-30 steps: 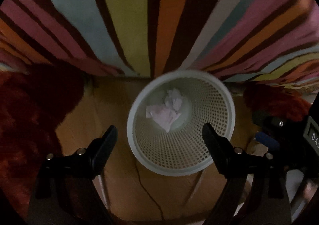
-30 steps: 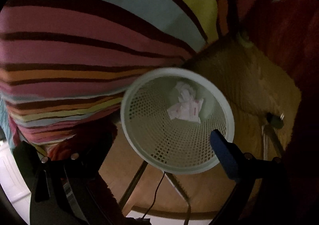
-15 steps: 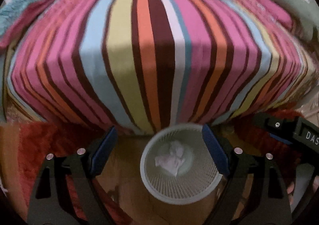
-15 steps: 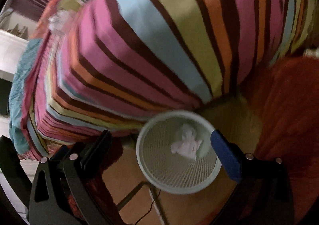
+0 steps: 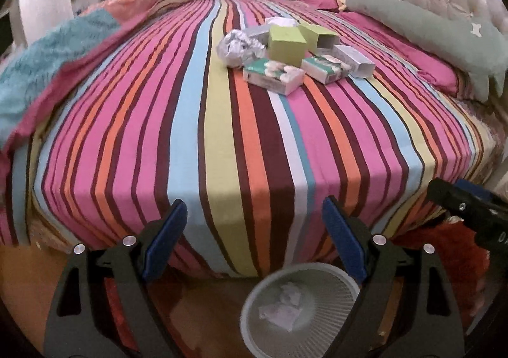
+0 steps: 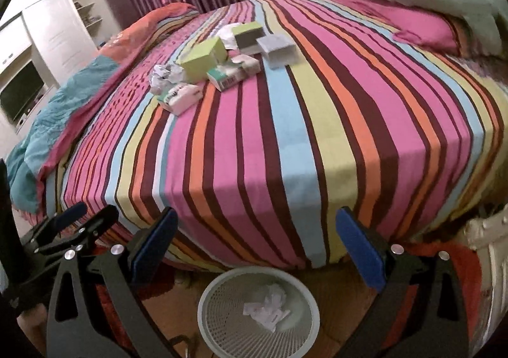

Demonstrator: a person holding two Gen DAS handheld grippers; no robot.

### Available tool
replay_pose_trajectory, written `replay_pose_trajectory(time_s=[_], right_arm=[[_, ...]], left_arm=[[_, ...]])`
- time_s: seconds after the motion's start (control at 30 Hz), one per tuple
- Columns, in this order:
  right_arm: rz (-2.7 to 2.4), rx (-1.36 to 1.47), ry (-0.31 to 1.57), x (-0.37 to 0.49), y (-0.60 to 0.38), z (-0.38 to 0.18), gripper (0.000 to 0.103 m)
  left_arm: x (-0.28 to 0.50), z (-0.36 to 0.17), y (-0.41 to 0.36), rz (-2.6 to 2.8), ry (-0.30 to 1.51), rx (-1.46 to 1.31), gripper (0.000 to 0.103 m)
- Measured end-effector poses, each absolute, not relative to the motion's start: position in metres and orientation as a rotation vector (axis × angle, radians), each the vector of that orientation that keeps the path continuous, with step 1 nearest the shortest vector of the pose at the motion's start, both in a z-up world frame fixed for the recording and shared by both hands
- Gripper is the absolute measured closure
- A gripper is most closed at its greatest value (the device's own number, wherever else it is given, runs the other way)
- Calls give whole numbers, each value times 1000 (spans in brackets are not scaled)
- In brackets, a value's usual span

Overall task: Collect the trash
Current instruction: 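Move both open grippers back toward the items on the bed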

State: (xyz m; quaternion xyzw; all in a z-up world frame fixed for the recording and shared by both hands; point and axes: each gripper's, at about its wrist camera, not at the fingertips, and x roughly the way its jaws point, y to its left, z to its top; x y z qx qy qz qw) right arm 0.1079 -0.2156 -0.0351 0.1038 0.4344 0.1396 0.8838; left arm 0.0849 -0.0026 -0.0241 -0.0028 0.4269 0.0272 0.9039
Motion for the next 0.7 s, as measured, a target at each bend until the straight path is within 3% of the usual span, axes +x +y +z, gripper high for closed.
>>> replay_pose_trajectory(time_s=[0.7], right_arm=[[455,191,867,184,-207,-13,8]], left_arm=[[164,-16,11,-34,869,-5,19]])
